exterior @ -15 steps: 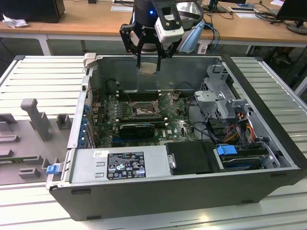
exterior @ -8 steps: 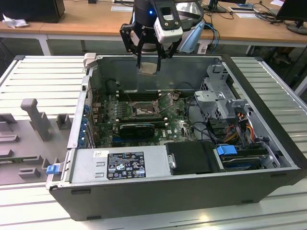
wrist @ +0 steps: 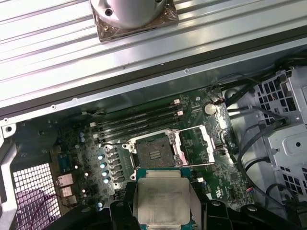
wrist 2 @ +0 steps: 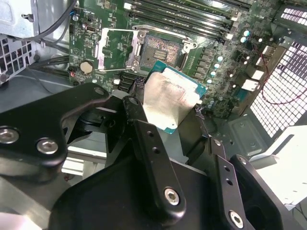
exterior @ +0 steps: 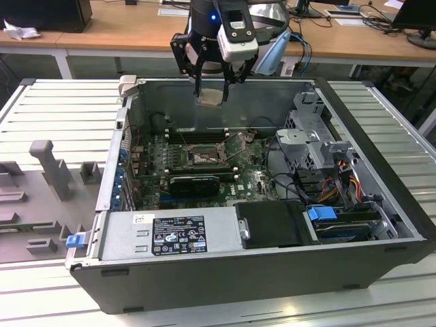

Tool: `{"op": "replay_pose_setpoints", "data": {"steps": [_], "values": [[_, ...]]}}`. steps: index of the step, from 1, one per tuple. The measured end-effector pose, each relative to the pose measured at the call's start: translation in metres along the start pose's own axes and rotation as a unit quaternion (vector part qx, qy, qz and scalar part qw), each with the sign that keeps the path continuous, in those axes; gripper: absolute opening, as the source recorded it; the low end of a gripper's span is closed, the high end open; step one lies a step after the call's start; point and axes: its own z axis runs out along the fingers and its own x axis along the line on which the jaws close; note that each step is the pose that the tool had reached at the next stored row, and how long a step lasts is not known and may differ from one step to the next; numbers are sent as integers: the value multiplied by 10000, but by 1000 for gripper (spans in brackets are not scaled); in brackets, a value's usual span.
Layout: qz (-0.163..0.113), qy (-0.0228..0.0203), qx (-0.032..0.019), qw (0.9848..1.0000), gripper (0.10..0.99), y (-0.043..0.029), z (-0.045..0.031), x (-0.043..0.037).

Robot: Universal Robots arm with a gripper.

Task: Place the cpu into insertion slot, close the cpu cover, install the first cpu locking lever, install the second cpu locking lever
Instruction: 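Place the cpu into insertion slot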

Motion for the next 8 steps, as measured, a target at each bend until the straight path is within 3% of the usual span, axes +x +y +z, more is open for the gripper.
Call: {"op": "replay_pose_setpoints", "data": {"steps": [8], "values": [[84, -8, -2, 10000, 529, 0, 0, 0]]}}
